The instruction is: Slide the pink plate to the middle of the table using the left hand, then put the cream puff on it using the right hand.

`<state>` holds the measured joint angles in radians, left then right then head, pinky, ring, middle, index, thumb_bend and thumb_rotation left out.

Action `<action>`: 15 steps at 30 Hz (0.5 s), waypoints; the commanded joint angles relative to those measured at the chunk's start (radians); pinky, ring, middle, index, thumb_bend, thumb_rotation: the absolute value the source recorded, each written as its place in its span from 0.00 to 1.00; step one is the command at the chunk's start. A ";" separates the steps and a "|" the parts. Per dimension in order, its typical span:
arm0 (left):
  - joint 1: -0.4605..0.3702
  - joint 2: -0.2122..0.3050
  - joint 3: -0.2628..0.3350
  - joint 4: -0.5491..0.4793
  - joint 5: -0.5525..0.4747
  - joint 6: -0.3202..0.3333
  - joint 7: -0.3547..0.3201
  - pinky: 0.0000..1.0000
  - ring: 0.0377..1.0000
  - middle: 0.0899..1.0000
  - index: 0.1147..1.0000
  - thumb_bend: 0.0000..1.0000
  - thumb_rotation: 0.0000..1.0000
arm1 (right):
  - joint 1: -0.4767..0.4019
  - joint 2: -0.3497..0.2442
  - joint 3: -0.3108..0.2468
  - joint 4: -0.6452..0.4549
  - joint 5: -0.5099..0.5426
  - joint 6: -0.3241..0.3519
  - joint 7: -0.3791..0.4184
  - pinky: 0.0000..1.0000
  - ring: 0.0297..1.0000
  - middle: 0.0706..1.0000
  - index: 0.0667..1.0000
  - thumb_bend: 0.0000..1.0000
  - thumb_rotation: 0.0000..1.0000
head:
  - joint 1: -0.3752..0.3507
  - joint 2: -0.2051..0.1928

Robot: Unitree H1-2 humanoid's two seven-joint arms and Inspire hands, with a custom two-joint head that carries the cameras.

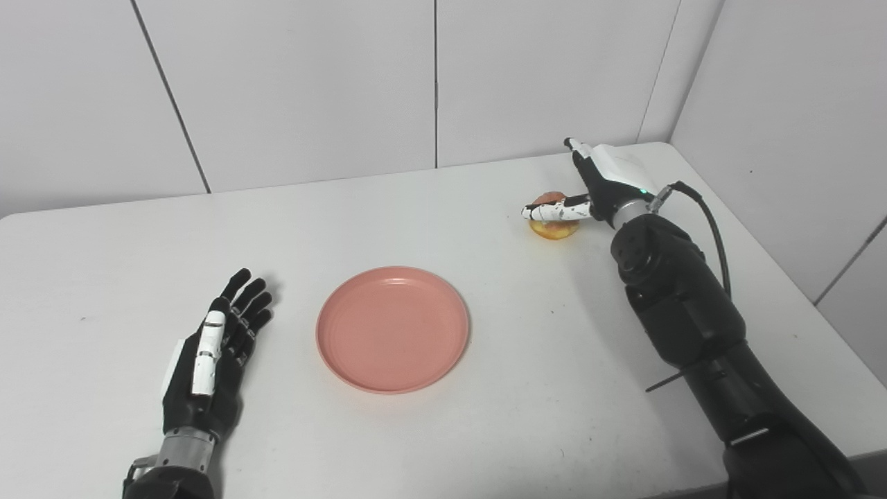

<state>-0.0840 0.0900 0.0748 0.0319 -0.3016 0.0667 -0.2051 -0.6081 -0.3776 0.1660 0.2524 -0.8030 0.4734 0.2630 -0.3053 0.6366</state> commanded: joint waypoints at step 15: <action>0.047 -0.001 -0.002 -0.003 -0.001 0.035 0.007 0.92 0.90 0.89 0.86 0.40 0.89 | -0.099 -0.011 0.055 0.107 0.055 -0.030 -0.098 0.76 0.89 0.95 0.94 0.96 0.53 | 0.007 0.004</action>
<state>-0.0736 0.0904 0.0757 0.0164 -0.3016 0.0698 -0.2033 -0.6421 -0.3780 0.2232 0.3709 -0.7492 0.4706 0.1930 -0.2991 0.6412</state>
